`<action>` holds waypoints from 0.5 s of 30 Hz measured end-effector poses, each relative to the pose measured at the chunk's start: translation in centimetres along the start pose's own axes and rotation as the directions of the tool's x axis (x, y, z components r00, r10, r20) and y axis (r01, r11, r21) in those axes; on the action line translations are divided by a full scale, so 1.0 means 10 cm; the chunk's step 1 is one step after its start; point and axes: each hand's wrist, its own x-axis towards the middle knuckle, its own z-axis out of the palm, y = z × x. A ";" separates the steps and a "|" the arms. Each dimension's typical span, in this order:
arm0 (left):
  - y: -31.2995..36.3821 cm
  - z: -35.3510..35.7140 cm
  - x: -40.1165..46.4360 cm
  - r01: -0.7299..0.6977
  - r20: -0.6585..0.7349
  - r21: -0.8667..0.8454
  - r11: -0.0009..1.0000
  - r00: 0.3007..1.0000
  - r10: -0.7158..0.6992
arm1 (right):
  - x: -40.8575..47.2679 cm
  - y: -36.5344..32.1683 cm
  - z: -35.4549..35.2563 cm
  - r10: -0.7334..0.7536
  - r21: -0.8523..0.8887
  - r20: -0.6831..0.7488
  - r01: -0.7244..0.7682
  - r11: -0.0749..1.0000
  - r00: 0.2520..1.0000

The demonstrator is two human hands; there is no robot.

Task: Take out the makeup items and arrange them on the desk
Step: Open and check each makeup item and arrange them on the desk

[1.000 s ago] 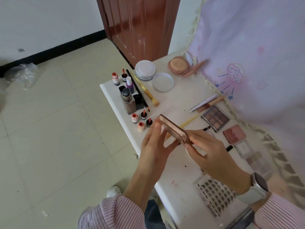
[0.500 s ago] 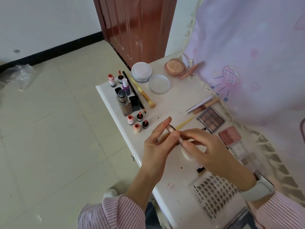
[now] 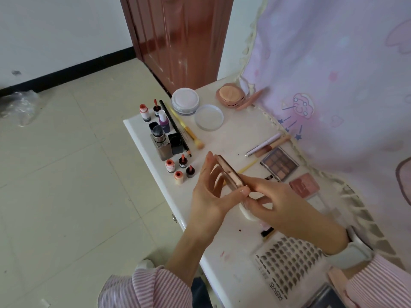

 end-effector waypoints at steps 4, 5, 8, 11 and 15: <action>0.00 -0.02 0.02 0.067 -0.015 -0.094 0.993 0.998 -0.069 | -0.07 0.12 0.13 -0.098 -0.171 -0.098 0.080 0.982 0.990; 0.01 -0.01 0.02 0.080 -0.013 -0.143 0.986 0.996 -0.083 | -0.09 0.12 0.15 -0.105 -0.204 -0.123 0.079 0.976 0.987; 0.03 0.02 0.03 0.143 0.022 -0.320 0.936 0.989 -0.144 | -0.10 0.08 0.15 -0.138 -0.254 -0.135 0.100 0.962 0.981; 0.04 0.01 0.04 0.235 0.021 -0.424 0.875 0.968 -0.250 | -0.10 0.06 0.14 -0.156 -0.211 -0.121 0.128 0.969 0.980; 0.00 -0.03 0.05 0.217 -0.044 -0.402 0.889 0.966 -0.255 | -0.15 0.07 0.10 -0.077 -0.055 -0.057 0.074 0.996 0.995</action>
